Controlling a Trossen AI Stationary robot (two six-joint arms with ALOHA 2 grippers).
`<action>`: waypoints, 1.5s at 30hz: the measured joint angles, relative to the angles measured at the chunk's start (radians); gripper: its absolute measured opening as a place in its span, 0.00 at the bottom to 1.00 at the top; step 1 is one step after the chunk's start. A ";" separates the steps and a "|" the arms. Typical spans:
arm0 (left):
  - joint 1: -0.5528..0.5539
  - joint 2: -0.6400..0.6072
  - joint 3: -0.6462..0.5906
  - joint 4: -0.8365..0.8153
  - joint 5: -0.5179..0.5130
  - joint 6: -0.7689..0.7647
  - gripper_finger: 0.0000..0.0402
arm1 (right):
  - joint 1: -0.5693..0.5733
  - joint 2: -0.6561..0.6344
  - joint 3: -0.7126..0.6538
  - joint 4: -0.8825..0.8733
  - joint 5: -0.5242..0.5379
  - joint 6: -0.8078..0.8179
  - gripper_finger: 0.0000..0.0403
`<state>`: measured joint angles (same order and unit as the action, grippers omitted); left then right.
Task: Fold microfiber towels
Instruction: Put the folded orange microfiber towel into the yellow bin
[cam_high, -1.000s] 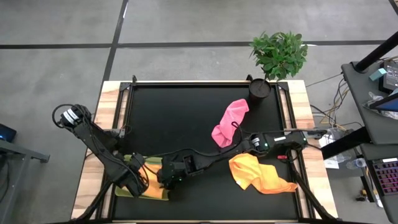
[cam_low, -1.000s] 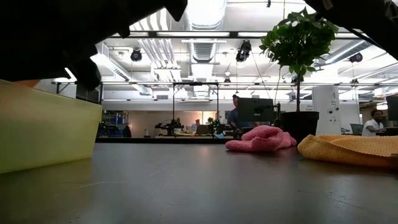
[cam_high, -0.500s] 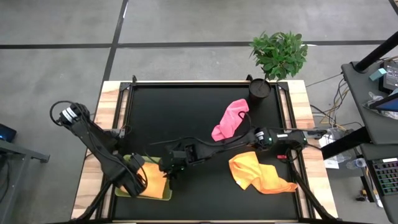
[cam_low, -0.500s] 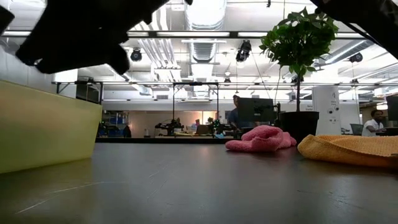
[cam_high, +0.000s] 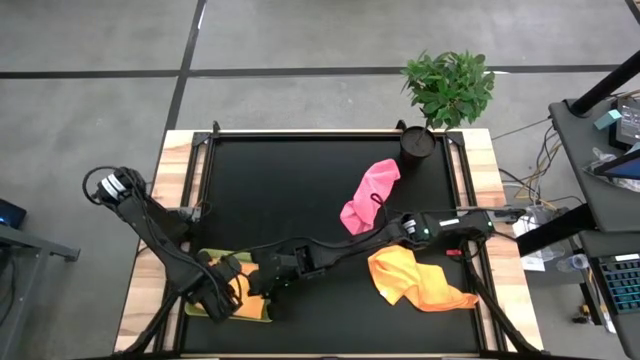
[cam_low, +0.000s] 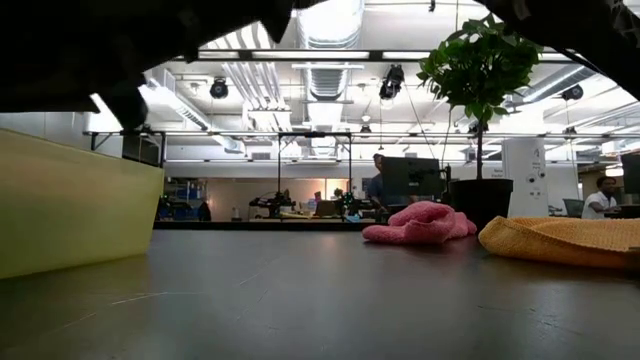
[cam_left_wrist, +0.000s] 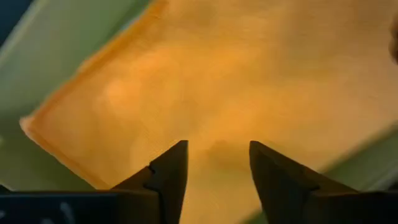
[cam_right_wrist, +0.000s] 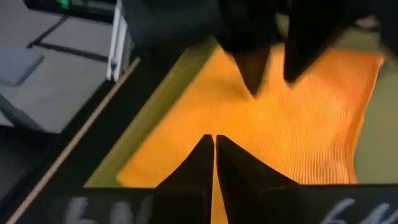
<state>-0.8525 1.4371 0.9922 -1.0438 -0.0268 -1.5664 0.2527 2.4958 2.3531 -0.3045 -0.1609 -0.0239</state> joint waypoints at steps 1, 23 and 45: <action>0.000 0.008 -0.008 -0.006 -0.006 -0.001 0.36 | 0.000 0.007 0.000 0.024 0.000 -0.004 0.03; 0.000 0.022 -0.065 0.082 -0.005 -0.025 0.05 | -0.048 -0.008 -0.005 -0.172 0.015 -0.127 0.02; 0.000 0.026 -0.069 0.156 -0.148 0.037 0.05 | -0.034 0.010 0.000 -0.228 0.005 -0.104 0.02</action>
<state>-0.8524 1.4627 0.9229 -0.8877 -0.1745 -1.5292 0.2192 2.5059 2.3533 -0.5324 -0.1562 -0.1283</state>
